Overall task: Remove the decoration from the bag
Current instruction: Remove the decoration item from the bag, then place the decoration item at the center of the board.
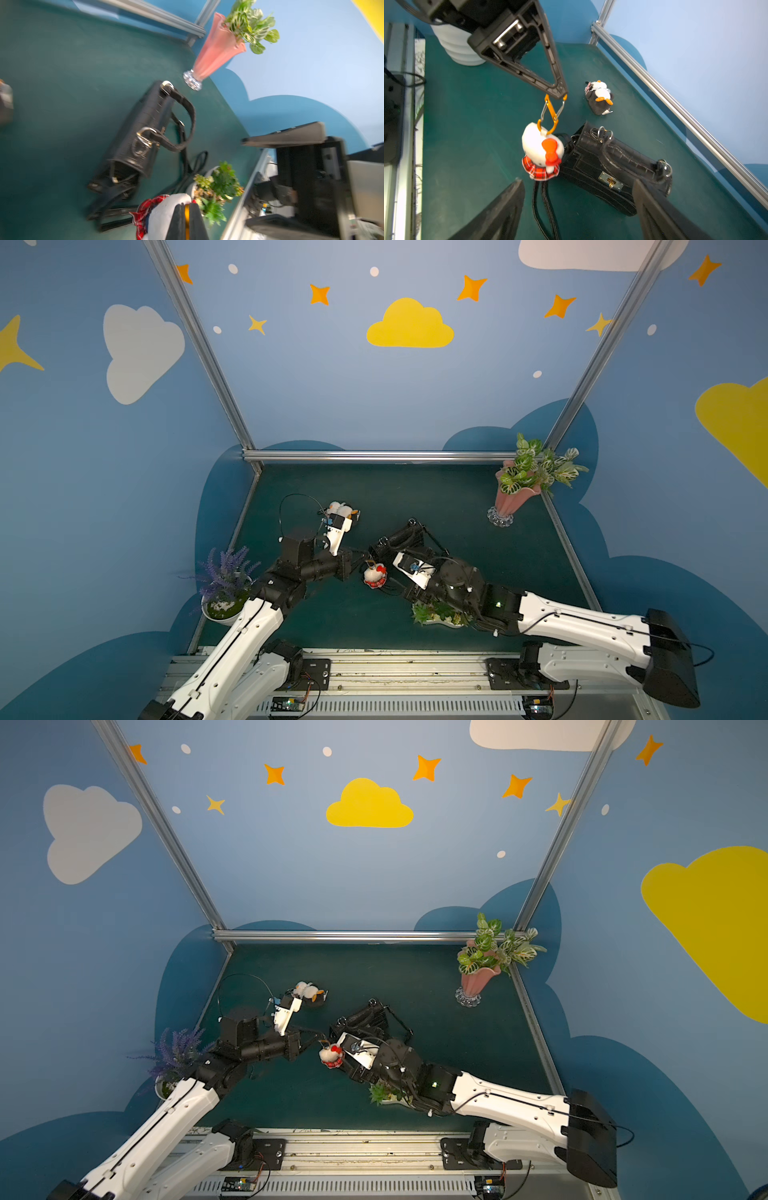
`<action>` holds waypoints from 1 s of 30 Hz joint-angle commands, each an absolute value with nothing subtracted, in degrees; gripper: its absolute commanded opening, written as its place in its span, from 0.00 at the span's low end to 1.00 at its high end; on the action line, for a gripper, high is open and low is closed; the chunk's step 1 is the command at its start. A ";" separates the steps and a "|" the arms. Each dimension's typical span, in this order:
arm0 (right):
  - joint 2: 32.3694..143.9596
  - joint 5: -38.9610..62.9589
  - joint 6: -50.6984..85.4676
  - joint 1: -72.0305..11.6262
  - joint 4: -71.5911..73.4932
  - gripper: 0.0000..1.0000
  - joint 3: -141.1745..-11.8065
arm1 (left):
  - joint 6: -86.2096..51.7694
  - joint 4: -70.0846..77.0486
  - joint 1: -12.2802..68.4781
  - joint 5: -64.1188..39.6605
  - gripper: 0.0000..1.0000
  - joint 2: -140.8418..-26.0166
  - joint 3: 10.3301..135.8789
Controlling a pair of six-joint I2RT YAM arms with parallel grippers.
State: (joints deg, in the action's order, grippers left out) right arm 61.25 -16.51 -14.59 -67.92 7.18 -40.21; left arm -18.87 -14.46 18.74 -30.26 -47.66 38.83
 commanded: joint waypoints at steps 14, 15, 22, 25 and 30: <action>41.51 -16.30 -3.12 -56.36 9.86 0.91 -27.14 | -18.52 -13.15 11.14 -18.56 0.03 -53.96 41.05; 41.09 -16.12 -2.82 -56.22 9.54 0.91 -26.86 | -18.74 -11.59 11.05 -17.74 0.03 -55.50 41.19; 38.74 -16.22 -1.51 -56.07 8.32 0.91 -24.58 | -20.46 1.51 10.75 -19.40 0.03 -67.75 41.47; 37.57 -16.86 -1.16 -55.93 7.75 0.91 -23.89 | -21.31 5.58 10.00 -20.66 0.03 -74.67 41.99; 36.59 -17.23 -1.08 -55.76 7.53 0.92 -23.38 | -18.95 5.86 6.80 -19.03 0.03 -83.65 44.85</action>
